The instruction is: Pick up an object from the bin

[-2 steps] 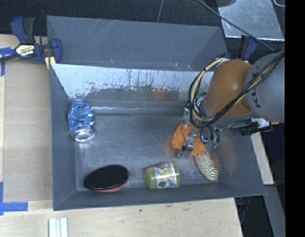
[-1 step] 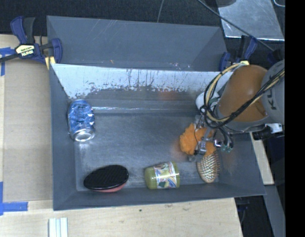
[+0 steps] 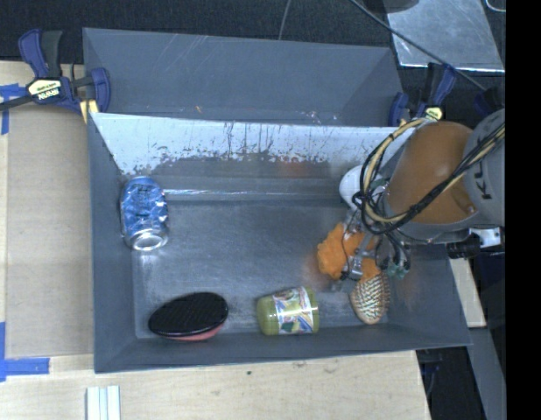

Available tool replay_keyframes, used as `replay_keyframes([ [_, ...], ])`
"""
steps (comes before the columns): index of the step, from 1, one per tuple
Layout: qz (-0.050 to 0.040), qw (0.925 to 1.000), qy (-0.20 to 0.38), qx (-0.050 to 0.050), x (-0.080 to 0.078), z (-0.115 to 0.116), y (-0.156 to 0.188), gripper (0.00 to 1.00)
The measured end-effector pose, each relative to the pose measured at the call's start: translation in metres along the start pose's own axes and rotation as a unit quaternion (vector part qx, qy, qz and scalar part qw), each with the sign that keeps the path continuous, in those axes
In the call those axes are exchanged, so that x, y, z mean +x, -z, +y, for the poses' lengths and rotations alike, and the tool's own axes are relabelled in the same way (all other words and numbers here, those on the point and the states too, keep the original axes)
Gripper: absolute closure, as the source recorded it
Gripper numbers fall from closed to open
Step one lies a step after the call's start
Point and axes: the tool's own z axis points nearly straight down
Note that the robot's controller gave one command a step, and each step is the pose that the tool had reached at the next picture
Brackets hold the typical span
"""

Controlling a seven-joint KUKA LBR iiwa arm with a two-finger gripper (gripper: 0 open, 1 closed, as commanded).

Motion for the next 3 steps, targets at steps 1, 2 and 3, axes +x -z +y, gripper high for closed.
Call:
replay_keyframes([
  [1,-0.0022,0.9995,-0.031,-0.001,-0.01,0.02,0.001,0.0],
  [2,-0.0069,0.9936,0.113,-0.002,-0.029,0.071,0.057,0.0],
  [3,-0.005,0.9923,0.124,0.0,-0.032,-0.002,0.018,0.0],
])
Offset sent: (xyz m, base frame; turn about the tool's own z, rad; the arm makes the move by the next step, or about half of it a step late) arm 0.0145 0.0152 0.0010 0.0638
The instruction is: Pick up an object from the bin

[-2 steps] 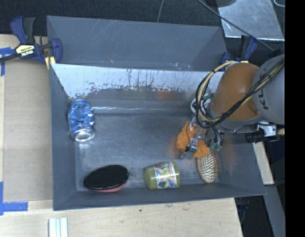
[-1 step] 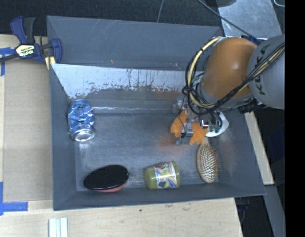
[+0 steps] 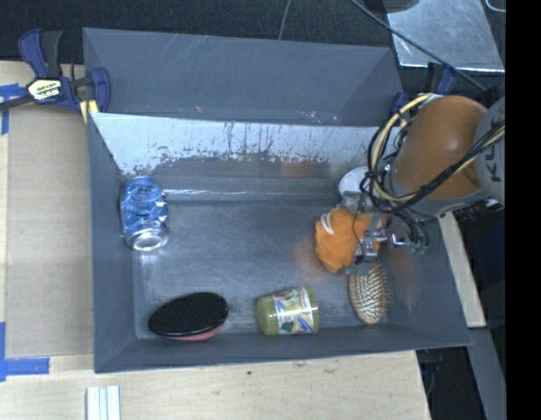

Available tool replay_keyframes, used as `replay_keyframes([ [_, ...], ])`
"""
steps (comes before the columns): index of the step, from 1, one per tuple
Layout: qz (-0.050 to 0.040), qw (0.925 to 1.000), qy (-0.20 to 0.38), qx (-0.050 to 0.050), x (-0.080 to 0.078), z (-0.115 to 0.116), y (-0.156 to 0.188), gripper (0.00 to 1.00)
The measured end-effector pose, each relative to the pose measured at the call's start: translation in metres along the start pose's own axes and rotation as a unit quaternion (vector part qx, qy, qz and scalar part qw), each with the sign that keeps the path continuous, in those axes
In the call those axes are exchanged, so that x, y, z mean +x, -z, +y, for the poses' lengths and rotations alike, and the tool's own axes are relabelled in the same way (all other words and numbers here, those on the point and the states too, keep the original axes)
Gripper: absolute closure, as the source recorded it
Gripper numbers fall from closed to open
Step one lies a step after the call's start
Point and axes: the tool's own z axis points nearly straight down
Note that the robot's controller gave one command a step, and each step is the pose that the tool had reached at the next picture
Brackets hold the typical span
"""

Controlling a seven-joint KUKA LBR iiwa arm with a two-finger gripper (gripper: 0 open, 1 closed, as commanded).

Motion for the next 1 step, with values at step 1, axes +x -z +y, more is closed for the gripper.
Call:
replay_keyframes([
  [1,-0.0019,1.0,0.006,-0.001,-0.0424,0.0159,0.0007,0.0],
])
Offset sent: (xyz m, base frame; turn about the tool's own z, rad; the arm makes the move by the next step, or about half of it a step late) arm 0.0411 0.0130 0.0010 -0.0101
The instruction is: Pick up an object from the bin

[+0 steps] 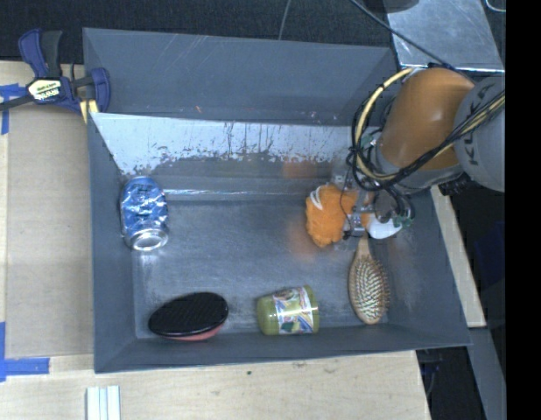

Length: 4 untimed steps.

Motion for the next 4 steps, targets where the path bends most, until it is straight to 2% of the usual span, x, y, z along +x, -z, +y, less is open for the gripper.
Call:
replay_keyframes([
  [1,0.0011,1.0,-0.002,0.0,0.001,-0.001,0.0,1.0],
  [2,0.0004,0.9171,0.399,0.0,0.025,0.043,0.009,1.0],
  [3,0.0005,0.918,0.397,-0.001,0.025,0.042,0.008,0.0],
  [4,0.0007,0.9181,0.396,-0.001,0.025,0.042,0.008,1.0],
])
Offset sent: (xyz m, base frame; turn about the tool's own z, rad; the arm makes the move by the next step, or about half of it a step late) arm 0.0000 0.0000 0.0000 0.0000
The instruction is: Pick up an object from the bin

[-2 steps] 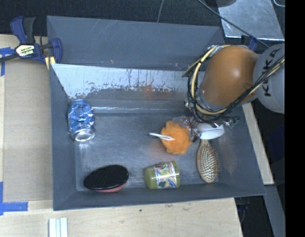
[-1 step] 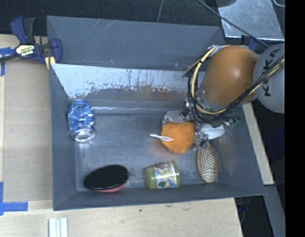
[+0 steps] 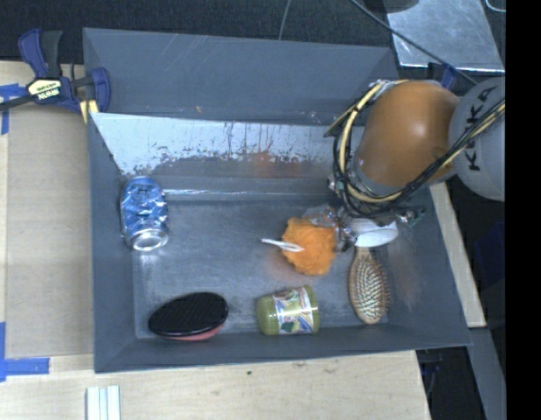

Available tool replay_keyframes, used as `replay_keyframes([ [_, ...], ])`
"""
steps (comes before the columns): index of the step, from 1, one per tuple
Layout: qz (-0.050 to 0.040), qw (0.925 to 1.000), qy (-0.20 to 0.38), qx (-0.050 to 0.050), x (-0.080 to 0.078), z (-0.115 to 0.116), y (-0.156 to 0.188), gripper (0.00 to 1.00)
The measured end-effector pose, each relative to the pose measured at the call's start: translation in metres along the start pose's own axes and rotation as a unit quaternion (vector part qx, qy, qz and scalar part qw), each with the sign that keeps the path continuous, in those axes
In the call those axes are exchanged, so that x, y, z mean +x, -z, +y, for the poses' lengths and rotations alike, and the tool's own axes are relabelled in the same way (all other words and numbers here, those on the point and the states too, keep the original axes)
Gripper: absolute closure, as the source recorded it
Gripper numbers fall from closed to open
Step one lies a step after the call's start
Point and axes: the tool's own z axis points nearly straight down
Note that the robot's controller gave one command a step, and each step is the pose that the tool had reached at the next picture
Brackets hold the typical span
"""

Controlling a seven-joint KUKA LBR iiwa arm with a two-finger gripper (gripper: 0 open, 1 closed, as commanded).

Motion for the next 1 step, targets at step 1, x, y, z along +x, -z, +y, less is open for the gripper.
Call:
replay_keyframes([
  [1,0.0002,1.0,0.0,0.0,0.0,0.0002,-0.0001,0.0],
])
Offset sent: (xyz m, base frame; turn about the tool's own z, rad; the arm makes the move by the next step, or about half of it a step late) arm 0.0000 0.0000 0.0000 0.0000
